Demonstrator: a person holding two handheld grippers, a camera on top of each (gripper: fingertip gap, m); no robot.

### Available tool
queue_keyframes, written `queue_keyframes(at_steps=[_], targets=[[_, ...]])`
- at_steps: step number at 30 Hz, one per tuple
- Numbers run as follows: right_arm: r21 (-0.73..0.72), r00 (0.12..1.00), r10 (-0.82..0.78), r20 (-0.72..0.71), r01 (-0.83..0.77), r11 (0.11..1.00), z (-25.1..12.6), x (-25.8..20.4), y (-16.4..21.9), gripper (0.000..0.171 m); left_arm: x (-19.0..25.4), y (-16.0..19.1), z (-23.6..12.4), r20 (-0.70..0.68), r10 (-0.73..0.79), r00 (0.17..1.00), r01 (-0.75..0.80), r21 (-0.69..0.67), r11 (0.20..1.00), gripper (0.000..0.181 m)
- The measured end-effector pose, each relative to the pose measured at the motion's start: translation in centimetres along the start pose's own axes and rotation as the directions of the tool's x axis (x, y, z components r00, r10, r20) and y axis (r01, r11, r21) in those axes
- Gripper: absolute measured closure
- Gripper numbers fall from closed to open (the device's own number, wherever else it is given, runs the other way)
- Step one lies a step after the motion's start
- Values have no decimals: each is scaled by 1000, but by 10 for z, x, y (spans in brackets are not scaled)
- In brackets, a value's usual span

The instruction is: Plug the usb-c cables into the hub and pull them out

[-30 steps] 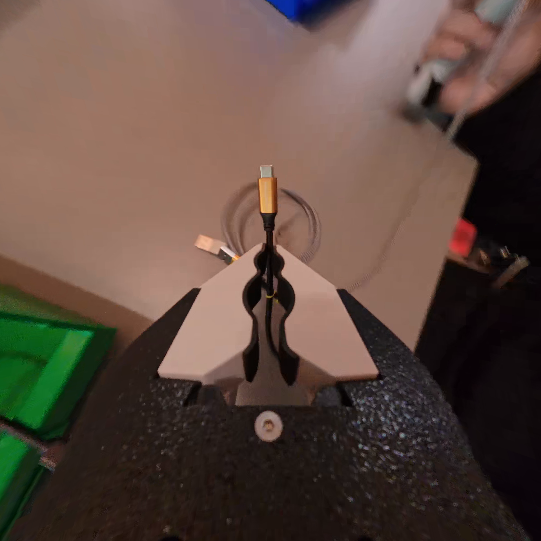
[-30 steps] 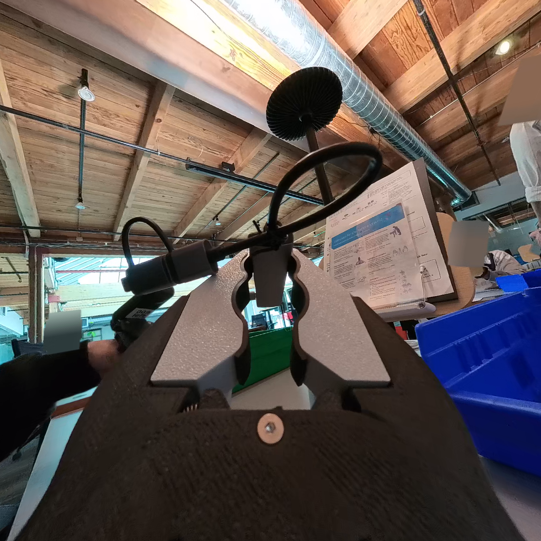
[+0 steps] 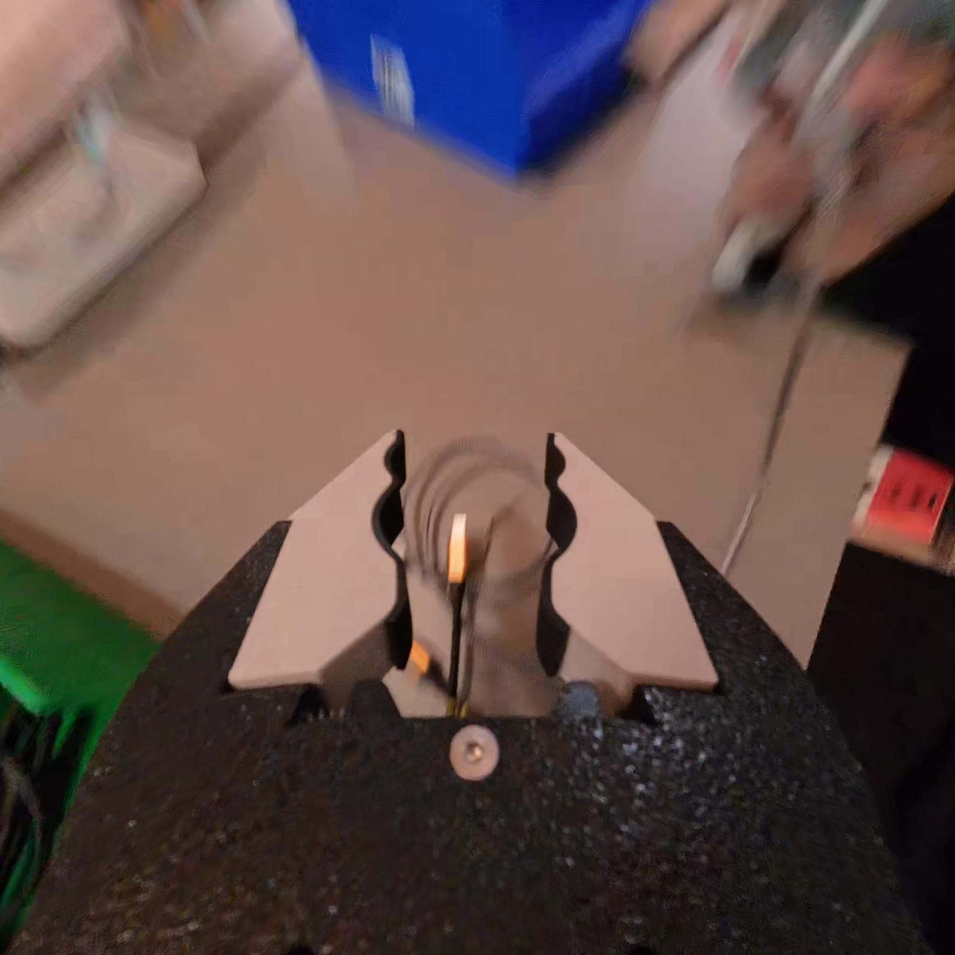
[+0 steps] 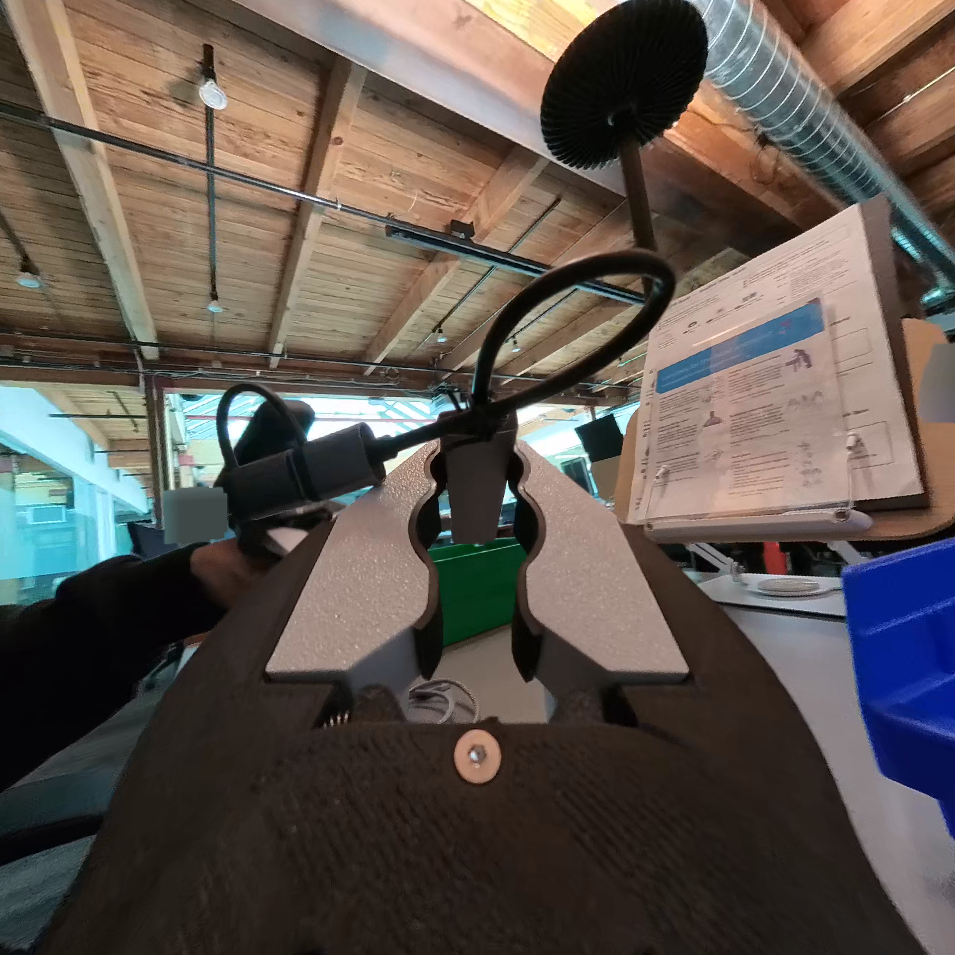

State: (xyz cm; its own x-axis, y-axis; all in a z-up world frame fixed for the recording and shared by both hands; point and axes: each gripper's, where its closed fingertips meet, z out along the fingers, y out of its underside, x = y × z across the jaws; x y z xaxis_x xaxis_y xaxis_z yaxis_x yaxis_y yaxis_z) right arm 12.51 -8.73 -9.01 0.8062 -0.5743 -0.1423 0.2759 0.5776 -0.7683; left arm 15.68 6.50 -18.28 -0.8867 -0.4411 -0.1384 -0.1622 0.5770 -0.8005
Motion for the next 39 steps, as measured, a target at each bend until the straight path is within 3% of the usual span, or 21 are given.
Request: queue_keyframes(at_steps=[1,3,5,7,9,10,12,17,20,26,39], targets=[[-7,1000,21,21,-21,1000,1,-3,2,149,9,-24,1,17,68,998,-69,96,993,127],[-22,996,71,56,-70,997,3,-7,5,149,19,-52,11,163,327,931,-348,126,929,117],[-38,994,88,62,-86,996,4,-8,9,149,40,-75,26,268,553,789,-601,149,785,116],[-49,989,113,99,-108,993,5,-14,11,149,61,-89,41,341,662,667,-737,173,654,120],[-80,986,113,124,-103,991,6,-19,16,149,62,-102,48,463,696,549,-821,140,554,145],[-92,988,99,121,-88,992,7,-20,18,149,62,-107,49,503,704,500,-849,127,512,173],[-88,989,93,118,-83,993,5,-19,17,149,61,-113,46,533,728,431,-889,109,446,176],[-160,983,88,159,-63,985,5,-27,29,148,59,-115,31,513,849,131,-990,29,136,175],[-215,981,68,180,-29,976,5,-32,38,143,52,-115,21,478,877,49,-999,16,46,175],[-245,976,87,198,-37,969,7,-36,44,147,47,-110,21,428,904,-11,-1000,9,-17,175],[-204,987,85,137,-56,977,10,-29,40,148,44,-107,29,429,903,21,-1000,20,13,175]])
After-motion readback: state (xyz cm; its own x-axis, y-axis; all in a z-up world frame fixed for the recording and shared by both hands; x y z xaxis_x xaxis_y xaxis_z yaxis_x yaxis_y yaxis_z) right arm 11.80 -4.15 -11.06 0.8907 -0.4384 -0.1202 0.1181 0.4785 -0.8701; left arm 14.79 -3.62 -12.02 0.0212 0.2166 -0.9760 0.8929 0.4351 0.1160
